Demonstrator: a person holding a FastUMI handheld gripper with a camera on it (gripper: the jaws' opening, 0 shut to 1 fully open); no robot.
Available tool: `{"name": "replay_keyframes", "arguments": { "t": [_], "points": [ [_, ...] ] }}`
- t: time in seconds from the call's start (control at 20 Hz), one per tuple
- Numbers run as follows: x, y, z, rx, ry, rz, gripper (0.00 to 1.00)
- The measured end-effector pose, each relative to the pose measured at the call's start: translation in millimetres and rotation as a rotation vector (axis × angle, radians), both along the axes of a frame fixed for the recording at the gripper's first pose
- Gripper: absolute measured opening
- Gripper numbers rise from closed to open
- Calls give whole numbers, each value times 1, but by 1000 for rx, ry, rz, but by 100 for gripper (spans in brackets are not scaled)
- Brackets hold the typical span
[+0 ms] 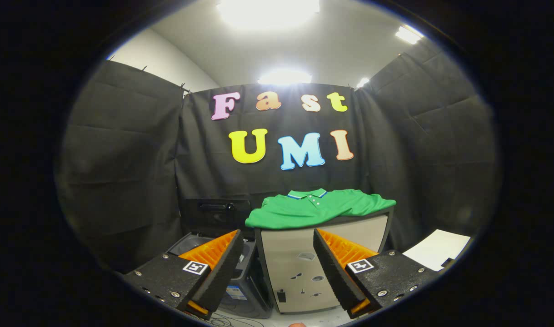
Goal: Put the clothes into the washing machine and then close the washing machine lid.
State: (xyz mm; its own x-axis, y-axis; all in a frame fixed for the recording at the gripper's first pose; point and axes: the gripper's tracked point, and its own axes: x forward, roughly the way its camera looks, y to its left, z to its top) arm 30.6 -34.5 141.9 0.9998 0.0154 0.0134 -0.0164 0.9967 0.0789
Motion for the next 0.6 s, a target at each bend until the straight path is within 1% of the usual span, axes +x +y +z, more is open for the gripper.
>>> {"name": "replay_keyframes", "arguments": {
  "t": [0.15,0.3,0.4,0.6],
  "points": [
    [31,-11,26,21,15,-7,95],
    [64,-25,54,-16,0,-15,95],
    [86,-35,61,-21,11,-20,95],
    [130,-52,72,-2,54,3,95]
  ]
}}
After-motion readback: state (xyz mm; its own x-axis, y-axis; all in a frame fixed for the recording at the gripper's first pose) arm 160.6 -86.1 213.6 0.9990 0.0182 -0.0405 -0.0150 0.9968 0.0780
